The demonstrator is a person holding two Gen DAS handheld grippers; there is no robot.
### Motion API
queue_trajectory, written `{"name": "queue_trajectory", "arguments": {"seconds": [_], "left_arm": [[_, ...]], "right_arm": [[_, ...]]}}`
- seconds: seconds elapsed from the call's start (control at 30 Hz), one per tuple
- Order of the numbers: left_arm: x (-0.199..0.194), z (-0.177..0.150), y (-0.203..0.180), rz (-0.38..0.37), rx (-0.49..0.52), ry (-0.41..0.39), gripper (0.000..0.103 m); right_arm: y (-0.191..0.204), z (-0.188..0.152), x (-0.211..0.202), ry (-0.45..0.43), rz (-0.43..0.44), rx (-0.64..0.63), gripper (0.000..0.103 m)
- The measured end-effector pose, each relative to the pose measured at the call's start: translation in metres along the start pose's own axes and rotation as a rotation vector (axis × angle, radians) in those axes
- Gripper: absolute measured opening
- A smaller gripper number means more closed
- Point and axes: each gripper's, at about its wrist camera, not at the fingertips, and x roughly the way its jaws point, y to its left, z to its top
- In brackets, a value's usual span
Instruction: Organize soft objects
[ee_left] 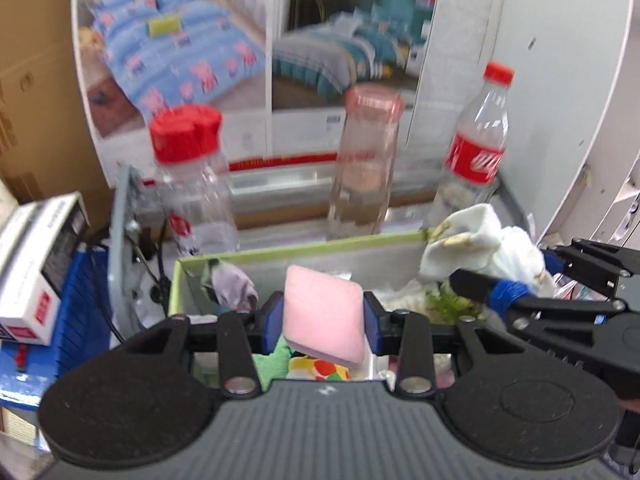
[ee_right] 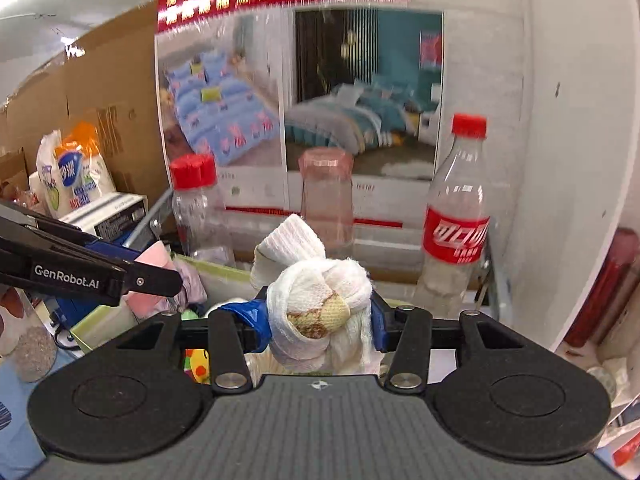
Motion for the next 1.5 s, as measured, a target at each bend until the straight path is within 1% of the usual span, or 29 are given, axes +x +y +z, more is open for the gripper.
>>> {"name": "queue_trajectory", "arguments": {"seconds": [0.07, 0.1, 0.13, 0.17, 0.2, 0.23, 0.27, 0.37, 0.4, 0.5, 0.67, 0.93, 1.17, 1.27, 1.33, 1.4, 1.5], "left_arm": [[0.017, -0.002, 0.000, 0.012, 0.001, 0.026, 0.039], [0.022, -0.003, 0.000, 0.015, 0.004, 0.033, 0.040], [0.026, -0.004, 0.001, 0.017, 0.006, 0.037, 0.042], [0.029, -0.004, 0.001, 0.021, 0.009, 0.037, 0.048], [0.030, -0.004, 0.002, 0.049, 0.013, 0.037, 0.054], [0.031, -0.004, 0.002, 0.084, 0.022, 0.030, 0.068], [0.030, -0.005, 0.004, 0.096, 0.030, 0.020, 0.070], [0.023, -0.004, 0.010, 0.050, 0.001, 0.015, 0.070], [0.020, -0.004, 0.010, 0.044, -0.003, 0.009, 0.070], [0.010, -0.005, 0.006, 0.060, 0.011, -0.009, 0.070], [-0.017, -0.009, 0.000, 0.059, 0.013, -0.044, 0.072], [-0.081, -0.027, -0.009, 0.063, -0.009, -0.115, 0.074], [-0.133, -0.063, -0.013, 0.057, -0.065, -0.167, 0.075], [-0.153, -0.088, -0.015, 0.083, -0.123, -0.212, 0.076], [-0.162, -0.107, -0.018, 0.116, -0.165, -0.249, 0.076], [-0.166, -0.126, -0.020, 0.142, -0.189, -0.249, 0.076], [-0.167, -0.153, -0.026, 0.174, -0.206, -0.238, 0.076]], "right_arm": [[0.003, -0.011, 0.019, 0.049, 0.015, 0.008, 0.033], [0.003, -0.014, 0.026, 0.067, 0.031, 0.018, 0.036], [0.004, -0.016, 0.031, 0.078, 0.045, 0.031, 0.036], [0.004, -0.017, 0.035, 0.089, 0.054, 0.040, 0.036], [0.006, -0.019, 0.038, 0.105, 0.059, 0.044, 0.036], [0.007, -0.019, 0.041, 0.118, 0.054, 0.041, 0.037], [0.008, -0.019, 0.041, 0.123, 0.040, 0.036, 0.038], [0.006, -0.017, 0.039, 0.122, 0.021, 0.049, 0.041], [0.004, -0.017, 0.037, 0.106, 0.018, 0.062, 0.041], [0.004, -0.016, 0.027, 0.056, 0.002, 0.078, 0.044], [0.008, -0.014, 0.004, 0.010, -0.014, 0.093, 0.047], [0.028, -0.008, -0.059, -0.067, -0.036, 0.070, 0.048], [0.048, -0.018, -0.122, -0.184, -0.049, 0.071, 0.049], [0.061, -0.030, -0.142, -0.236, -0.060, 0.070, 0.050], [0.073, -0.043, -0.154, -0.282, -0.070, 0.080, 0.050], [0.084, -0.060, -0.163, -0.309, -0.076, 0.091, 0.050], [0.100, -0.091, -0.174, -0.326, -0.104, 0.119, 0.051]]}}
